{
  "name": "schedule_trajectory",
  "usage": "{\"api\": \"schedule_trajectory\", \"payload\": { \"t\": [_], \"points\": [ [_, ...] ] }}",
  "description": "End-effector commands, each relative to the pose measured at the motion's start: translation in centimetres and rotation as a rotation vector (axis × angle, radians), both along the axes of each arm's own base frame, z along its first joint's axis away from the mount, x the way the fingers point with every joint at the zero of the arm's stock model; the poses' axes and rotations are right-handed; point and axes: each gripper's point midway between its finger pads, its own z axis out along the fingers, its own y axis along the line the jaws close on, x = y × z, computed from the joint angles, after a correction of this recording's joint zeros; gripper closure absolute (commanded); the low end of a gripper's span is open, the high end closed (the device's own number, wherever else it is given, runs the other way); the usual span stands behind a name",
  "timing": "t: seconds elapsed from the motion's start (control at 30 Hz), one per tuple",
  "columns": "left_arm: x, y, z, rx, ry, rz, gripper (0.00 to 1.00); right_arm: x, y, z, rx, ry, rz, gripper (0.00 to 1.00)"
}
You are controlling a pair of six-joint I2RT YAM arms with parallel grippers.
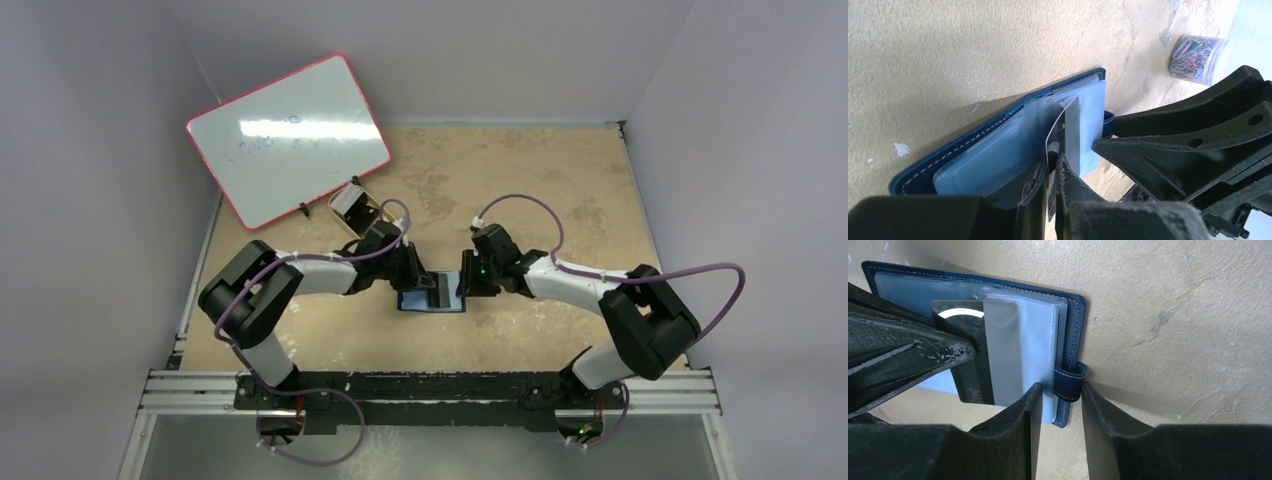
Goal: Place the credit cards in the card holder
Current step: Insert the credit card into the card holder.
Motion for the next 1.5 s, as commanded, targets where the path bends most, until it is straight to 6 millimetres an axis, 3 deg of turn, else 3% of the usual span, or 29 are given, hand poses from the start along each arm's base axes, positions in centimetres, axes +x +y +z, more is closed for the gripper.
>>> {"api": "schedule_trajectory", "payload": {
  "t": [0.0,0.27,0.4,0.63,0.97,1.33,1.47],
  "points": [
    [0.8,-0.4,-0.6,0.011,-0.025,0.043,0.92,-0.7,0.9,-0.9,0.047,0.026,0.015,0.65],
    [1.8,1.4,0.8,0.108,-0.093,0.085,0.73,-0.8,1.0,-0.8,0.055,0.029,0.012,0.65],
    [2.1,1.9,1.3,0.138,-0.109,0.099,0.68,-0.8,0.9,-0.7,0.055,0.023,0.010,0.65],
    [2.1,2.5,1.1,0.169,-0.112,0.104,0.65,-0.7,1.1,-0.7,0.058,0.020,0.016,0.65],
    [3.3,2.2,3.4,0.167,-0.168,0.115,0.60,0.0,1.6,0.2,0.077,-0.008,0.024,0.65],
    [3.4,3.9,2.3,0.267,-0.173,0.131,0.59,0.4,2.2,0.3,0.093,-0.013,0.034,0.65],
    [3.9,3.0,3.5,0.227,-0.188,0.115,0.57,0.5,2.5,0.3,0.101,-0.013,0.040,0.65]
  ]
}}
